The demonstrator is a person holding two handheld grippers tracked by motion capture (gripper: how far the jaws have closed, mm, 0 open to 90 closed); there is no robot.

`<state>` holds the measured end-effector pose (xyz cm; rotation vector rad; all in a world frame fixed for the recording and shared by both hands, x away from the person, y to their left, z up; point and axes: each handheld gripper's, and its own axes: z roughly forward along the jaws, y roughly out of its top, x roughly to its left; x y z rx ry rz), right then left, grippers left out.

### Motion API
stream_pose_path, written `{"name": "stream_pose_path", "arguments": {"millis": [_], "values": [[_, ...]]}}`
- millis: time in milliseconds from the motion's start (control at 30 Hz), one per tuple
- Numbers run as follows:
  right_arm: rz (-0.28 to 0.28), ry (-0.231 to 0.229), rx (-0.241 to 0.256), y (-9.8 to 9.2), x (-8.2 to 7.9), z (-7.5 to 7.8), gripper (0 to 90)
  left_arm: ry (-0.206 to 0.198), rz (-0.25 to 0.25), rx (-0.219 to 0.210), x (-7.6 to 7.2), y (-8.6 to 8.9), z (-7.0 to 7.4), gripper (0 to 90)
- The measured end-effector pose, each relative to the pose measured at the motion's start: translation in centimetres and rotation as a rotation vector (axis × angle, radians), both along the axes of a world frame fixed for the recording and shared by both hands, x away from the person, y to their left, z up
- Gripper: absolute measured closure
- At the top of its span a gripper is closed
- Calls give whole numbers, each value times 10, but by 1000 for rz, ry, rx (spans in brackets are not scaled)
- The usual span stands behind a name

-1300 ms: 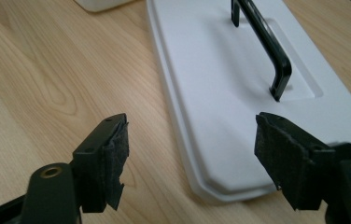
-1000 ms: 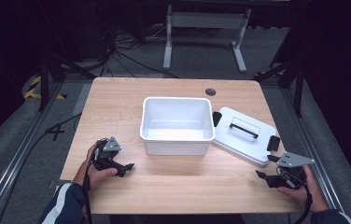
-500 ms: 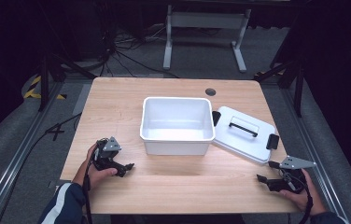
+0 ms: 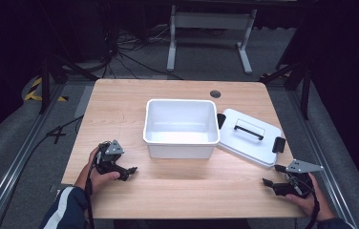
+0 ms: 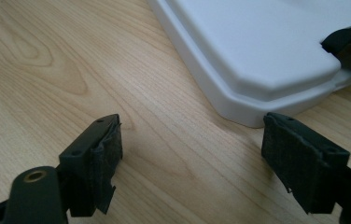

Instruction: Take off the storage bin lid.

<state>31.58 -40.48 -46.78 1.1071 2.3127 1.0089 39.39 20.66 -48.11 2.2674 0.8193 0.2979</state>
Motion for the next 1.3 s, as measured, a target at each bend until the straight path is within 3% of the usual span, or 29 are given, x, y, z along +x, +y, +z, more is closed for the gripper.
{"name": "stream_pose_path", "arguments": {"millis": [1300], "values": [[-10,0,1,1,1,0,205,-5,-10,-2,1,0,0,1]]}}
